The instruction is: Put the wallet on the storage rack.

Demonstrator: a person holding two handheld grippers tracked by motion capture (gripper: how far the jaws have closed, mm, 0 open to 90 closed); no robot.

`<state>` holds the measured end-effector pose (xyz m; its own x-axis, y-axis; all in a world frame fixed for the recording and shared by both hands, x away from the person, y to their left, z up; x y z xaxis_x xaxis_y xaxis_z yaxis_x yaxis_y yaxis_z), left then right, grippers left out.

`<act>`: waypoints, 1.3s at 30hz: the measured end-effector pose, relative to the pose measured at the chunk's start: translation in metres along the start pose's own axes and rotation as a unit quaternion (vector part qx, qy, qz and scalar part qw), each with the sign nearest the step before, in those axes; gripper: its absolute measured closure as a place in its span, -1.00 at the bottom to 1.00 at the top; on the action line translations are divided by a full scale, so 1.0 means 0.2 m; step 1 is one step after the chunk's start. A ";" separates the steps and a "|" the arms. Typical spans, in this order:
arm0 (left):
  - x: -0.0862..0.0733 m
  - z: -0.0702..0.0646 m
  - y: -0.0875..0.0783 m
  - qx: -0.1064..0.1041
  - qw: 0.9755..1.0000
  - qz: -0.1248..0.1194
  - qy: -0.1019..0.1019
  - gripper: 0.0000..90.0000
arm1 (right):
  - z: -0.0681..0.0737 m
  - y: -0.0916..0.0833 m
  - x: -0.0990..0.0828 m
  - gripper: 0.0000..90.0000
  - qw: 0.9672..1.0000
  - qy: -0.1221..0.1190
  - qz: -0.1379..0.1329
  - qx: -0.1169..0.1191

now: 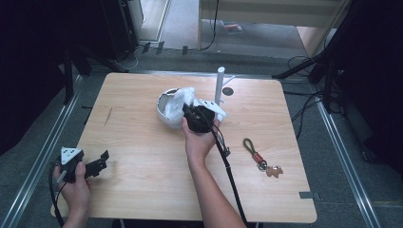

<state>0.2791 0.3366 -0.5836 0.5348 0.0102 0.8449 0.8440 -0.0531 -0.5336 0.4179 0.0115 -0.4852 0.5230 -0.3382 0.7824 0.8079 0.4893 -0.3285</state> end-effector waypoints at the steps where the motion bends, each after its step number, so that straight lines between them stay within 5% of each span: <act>1: 0.00 0.00 0.00 0.000 1.000 0.000 0.000 -0.84 | 0.00 0.01 -0.01 0.81 1.000 -0.001 0.003 0.001; 24: 0.00 -0.01 0.00 -0.007 1.000 0.004 -0.001 -0.84 | -0.04 0.07 -0.04 0.75 0.999 -0.005 0.030 -0.012; 30: 0.00 0.00 0.00 -0.009 1.000 0.005 -0.003 -0.84 | -0.05 0.06 -0.03 -0.03 0.999 -0.002 0.040 -0.018; 39: 0.00 -0.01 0.00 -0.009 1.000 0.005 -0.001 -0.84 | -0.04 -0.04 -0.01 -0.64 0.997 -0.030 0.064 0.018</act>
<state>0.2794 0.3355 -0.5843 0.5427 0.0109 0.8398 0.8382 -0.0707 -0.5407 0.4132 0.0022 -0.4887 0.6035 -0.2233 0.7654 0.7244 0.5546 -0.4094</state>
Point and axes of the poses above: each handheld gripper's, and its own axes: y roughly forward along the jaws, x roughly out of its top, z roughly to its left, the point moved 6 cm from there along y, roughly forward along the jaws, and after that the axes turned 6 degrees about y, right-handed, at the moved point
